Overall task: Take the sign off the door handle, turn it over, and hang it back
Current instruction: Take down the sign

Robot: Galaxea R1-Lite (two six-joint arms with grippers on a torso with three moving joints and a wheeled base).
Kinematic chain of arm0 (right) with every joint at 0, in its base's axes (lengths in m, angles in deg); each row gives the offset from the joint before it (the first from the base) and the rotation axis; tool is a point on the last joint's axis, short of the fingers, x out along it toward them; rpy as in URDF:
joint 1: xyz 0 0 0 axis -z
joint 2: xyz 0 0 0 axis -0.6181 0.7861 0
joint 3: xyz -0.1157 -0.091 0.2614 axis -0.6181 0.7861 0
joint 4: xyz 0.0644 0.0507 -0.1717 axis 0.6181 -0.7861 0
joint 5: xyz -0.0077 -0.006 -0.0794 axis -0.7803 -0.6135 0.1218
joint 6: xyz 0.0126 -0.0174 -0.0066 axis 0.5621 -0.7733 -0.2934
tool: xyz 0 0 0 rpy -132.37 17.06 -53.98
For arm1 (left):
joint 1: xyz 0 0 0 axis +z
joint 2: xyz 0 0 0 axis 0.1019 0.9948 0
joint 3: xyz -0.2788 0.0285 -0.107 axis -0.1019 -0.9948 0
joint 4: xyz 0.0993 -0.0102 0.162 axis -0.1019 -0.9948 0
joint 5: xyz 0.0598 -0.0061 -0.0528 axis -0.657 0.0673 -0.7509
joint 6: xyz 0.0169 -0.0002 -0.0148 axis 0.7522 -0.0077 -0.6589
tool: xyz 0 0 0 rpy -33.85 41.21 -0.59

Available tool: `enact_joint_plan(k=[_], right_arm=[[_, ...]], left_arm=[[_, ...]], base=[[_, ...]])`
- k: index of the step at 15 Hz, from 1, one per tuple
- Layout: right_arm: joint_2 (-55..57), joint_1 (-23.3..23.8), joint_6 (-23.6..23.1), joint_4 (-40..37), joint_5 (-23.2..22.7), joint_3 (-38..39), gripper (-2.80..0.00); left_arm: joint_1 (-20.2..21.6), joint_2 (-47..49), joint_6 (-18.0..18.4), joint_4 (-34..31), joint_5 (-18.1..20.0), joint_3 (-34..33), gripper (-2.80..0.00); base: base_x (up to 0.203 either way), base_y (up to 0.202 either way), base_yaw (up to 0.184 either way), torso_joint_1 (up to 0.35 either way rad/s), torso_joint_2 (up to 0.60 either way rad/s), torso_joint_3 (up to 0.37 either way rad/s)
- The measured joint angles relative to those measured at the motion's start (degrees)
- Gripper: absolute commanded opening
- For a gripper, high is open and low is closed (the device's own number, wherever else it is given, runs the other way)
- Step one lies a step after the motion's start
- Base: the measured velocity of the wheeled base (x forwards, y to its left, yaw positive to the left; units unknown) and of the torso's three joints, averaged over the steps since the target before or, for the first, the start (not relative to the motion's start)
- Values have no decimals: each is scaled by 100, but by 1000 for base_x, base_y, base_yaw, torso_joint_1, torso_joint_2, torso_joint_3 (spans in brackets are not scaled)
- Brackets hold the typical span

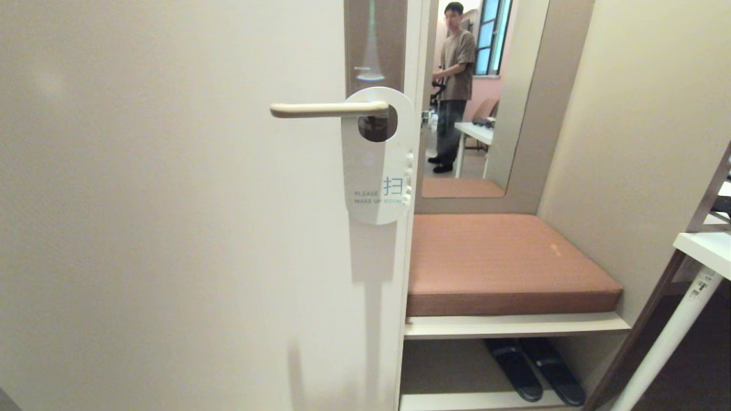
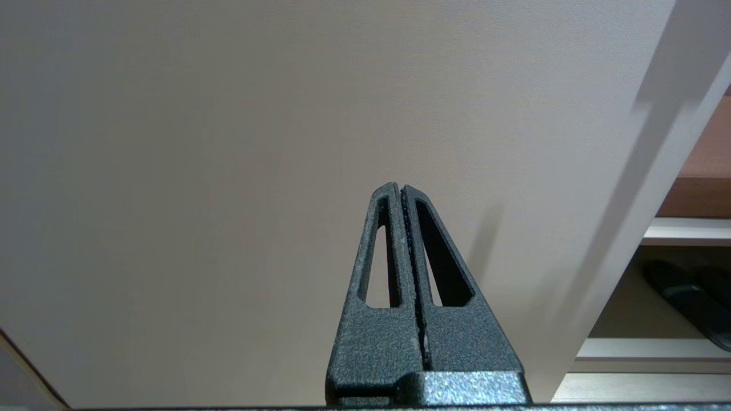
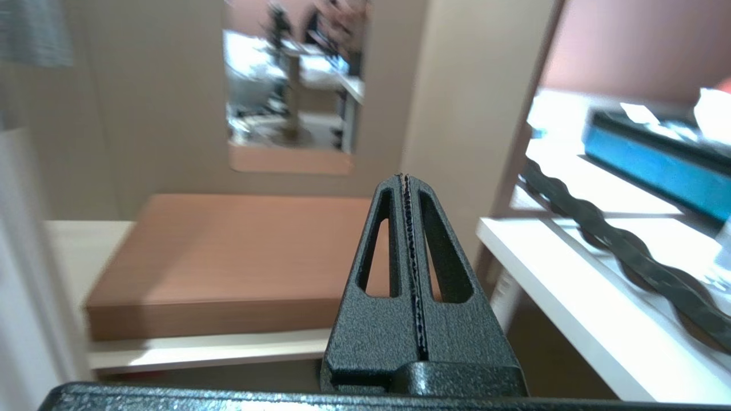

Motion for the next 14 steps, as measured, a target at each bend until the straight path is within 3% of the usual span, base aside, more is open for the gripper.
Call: enact_joint_plan(k=[3, 5, 12, 14], right_arm=[[808, 0, 64, 30, -35, -458, -280], [1379, 0, 293, 174, -446, -768, -280], [2204, 0, 461, 410, -3592, -881, -280], [2245, 0, 461, 417, -4260, -855, -280]], left_arm=[[0, 0, -1, 0, 1, 0, -280], [0, 0, -1, 2, 0, 0, -280], [0, 0, -1, 0, 2, 0, -280], [0, 0, -1, 0, 2, 0, -280]], base=[[0, 0, 0, 0, 0, 0], [0, 0, 0, 0, 0, 0], [0, 0, 0, 0, 0, 0], [0, 0, 0, 0, 0, 0]])
